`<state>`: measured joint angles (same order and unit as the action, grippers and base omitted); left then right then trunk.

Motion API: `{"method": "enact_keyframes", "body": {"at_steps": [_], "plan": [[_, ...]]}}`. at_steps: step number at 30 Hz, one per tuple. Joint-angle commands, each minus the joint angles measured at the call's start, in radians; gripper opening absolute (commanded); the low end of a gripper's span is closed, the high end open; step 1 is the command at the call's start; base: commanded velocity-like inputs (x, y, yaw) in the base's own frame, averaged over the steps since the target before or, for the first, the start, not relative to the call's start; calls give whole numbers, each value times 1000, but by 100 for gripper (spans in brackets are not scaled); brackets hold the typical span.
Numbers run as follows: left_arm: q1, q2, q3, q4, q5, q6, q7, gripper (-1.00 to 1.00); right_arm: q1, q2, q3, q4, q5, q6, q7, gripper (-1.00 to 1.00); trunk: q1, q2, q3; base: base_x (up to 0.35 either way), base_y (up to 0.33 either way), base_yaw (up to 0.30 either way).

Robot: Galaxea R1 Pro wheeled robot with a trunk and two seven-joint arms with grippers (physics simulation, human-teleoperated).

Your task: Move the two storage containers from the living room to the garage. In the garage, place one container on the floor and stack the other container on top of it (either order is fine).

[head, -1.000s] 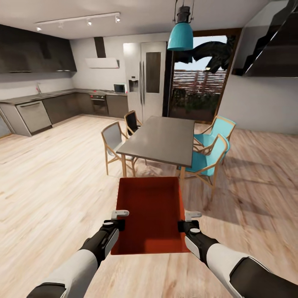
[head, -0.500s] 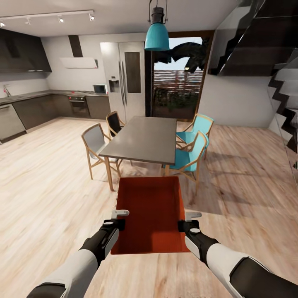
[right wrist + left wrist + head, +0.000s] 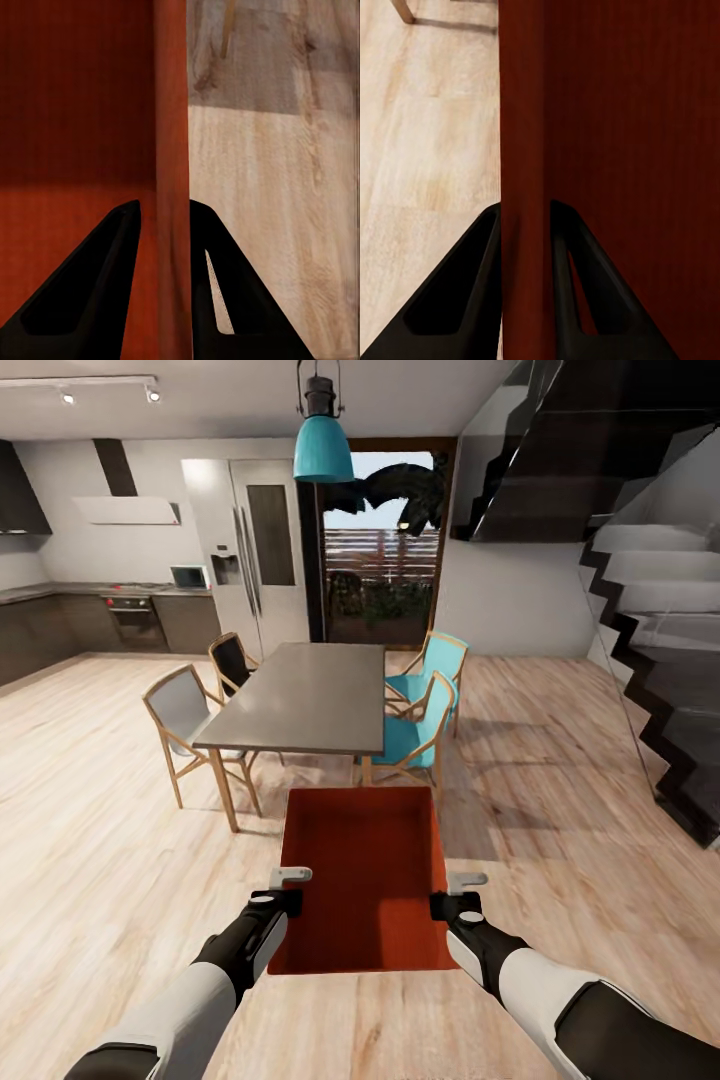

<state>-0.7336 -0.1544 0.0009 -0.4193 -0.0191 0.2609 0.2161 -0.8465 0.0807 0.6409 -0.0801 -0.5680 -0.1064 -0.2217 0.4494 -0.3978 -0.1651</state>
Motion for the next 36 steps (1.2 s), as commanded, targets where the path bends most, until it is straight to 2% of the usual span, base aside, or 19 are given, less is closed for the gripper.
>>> {"method": "enact_keyframes", "body": {"at_steps": [1,36], "plan": [[0,1,-2,21,-7,8,10,-100,-2,1,-32,-3,5,-38,-4,-100,1,-2,-2,0,0,-279],[0,1,-2,21,-7,8,9,-100,-2,1,-32,-2,5,-38,-4,-100,1,-2,-2,0,0,-279]]}}
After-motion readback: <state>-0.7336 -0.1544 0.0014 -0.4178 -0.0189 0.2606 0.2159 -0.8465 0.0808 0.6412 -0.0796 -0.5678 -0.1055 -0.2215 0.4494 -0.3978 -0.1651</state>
